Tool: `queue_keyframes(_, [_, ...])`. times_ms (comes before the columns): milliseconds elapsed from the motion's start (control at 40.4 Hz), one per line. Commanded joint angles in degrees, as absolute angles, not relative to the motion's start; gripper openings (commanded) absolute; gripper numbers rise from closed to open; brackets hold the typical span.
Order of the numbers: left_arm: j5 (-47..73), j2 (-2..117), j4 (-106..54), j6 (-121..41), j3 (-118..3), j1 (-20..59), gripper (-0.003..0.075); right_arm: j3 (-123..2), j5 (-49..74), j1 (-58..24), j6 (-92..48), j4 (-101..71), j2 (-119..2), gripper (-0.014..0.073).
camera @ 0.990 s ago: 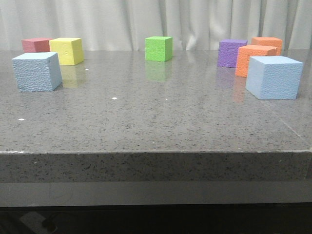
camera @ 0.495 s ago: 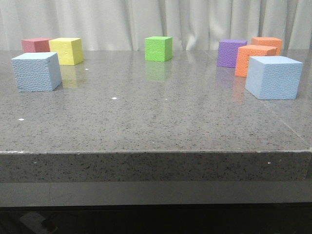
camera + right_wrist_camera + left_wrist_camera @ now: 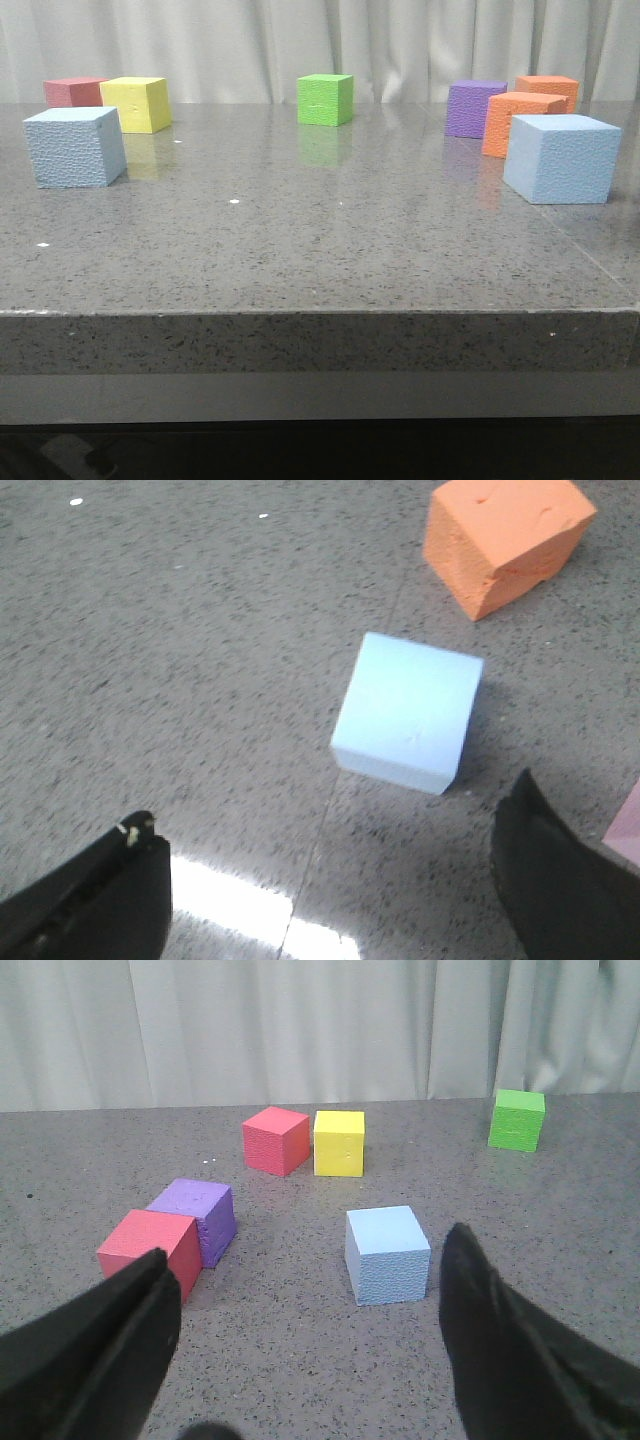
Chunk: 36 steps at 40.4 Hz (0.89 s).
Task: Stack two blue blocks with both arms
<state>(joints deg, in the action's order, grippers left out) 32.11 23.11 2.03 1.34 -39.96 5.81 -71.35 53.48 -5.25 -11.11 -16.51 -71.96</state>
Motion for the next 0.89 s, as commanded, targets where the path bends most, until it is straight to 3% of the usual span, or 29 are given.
queue_keyframes(0, [27.7,24.0,1.6,1.4,-41.7,5.8,0.0533,-78.0,53.4,-5.3,-7.5,-13.7,-75.3,0.0647])
queue_keyframes(223, [27.7,24.0,1.6,1.4,-41.7,5.8,0.0533,-85.6,55.4,-6.1,-4.3,-10.2,-84.1,0.0647])
queue_keyframes(470, [27.7,24.0,1.6,1.4,-41.7,5.8,0.0533,-90.6,57.2,-12.4,6.4,3.8,-90.5,0.0647])
queue_keyframes(867, [27.7,24.0,1.6,1.4,-41.7,5.8,0.0533,-91.0,55.6,-12.1,10.2,3.2,-96.8,0.0647])
